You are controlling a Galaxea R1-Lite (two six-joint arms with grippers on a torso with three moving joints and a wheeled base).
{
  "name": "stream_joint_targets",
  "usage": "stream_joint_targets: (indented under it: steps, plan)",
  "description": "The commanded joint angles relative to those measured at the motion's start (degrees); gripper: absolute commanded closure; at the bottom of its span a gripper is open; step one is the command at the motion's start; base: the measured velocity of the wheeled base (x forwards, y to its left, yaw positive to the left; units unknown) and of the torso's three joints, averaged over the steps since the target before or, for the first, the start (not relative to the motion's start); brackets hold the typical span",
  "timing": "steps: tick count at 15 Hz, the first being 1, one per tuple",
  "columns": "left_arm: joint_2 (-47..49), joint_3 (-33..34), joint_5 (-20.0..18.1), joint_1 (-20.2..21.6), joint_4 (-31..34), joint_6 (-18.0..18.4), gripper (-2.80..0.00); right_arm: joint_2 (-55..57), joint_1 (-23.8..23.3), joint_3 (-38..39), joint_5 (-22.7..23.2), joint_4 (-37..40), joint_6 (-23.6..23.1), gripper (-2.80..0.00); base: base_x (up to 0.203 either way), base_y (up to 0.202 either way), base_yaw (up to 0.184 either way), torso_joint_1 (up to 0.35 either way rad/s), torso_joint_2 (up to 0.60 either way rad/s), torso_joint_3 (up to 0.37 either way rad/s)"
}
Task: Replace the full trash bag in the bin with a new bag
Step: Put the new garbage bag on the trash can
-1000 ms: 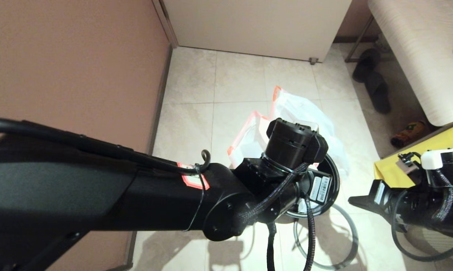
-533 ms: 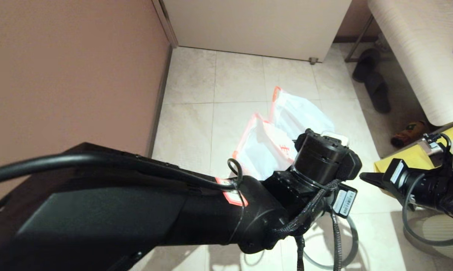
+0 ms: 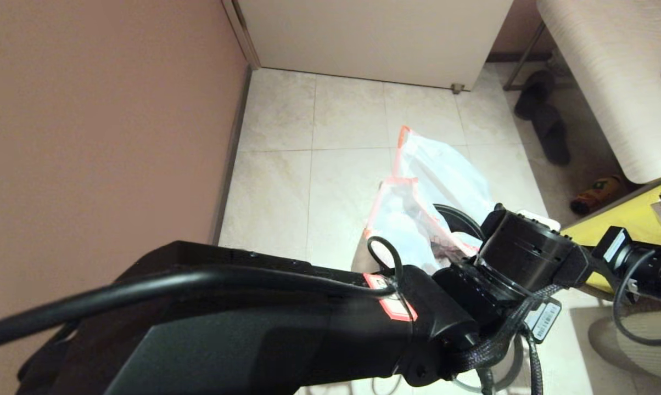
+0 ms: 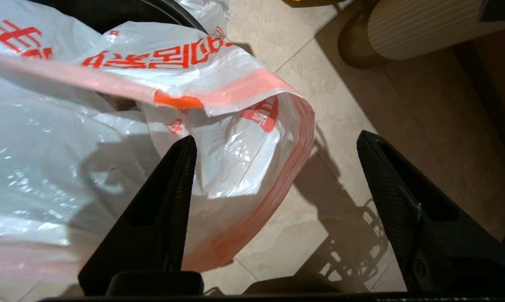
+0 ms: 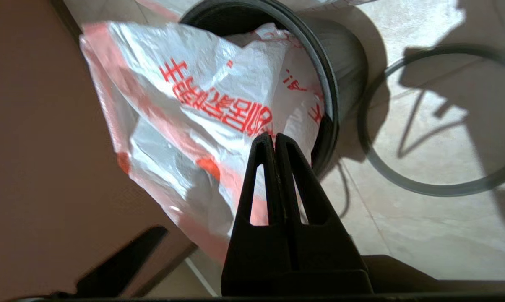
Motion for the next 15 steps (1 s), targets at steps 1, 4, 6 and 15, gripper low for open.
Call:
stream_joint_targets:
  steps: [1, 4, 6, 15]
  plan:
    - [0.67, 0.44, 1.45, 0.38, -0.03, -0.21, -2.8, -0.91, 0.72, 1.8, -0.02, -0.01, -2.53, 0.0, 0.0, 0.0, 0.0, 0.0, 0.0, 0.0]
    - [0.03, 5.11, 2.95, 3.16, -0.93, -0.93, -2.8, -0.74, 2.58, 2.92, -0.21, 0.35, -4.06, 0.0, 0.0, 0.0, 0.0, 0.0, 0.0, 0.0]
    - [-1.76, 8.02, 4.17, 3.92, -1.04, -3.05, -2.8, 0.28, 3.27, 3.35, -1.36, 1.98, -8.63, 0.0, 0.0, 0.0, 0.0, 0.0, 0.0, 0.0]
    - [-9.23, 20.38, 14.08, 5.59, -0.96, -12.66, -2.8, -4.98, 11.41, 8.31, -8.22, 9.13, -12.77, -2.8, 0.0, 0.0, 0.0, 0.0, 0.0, 0.0]
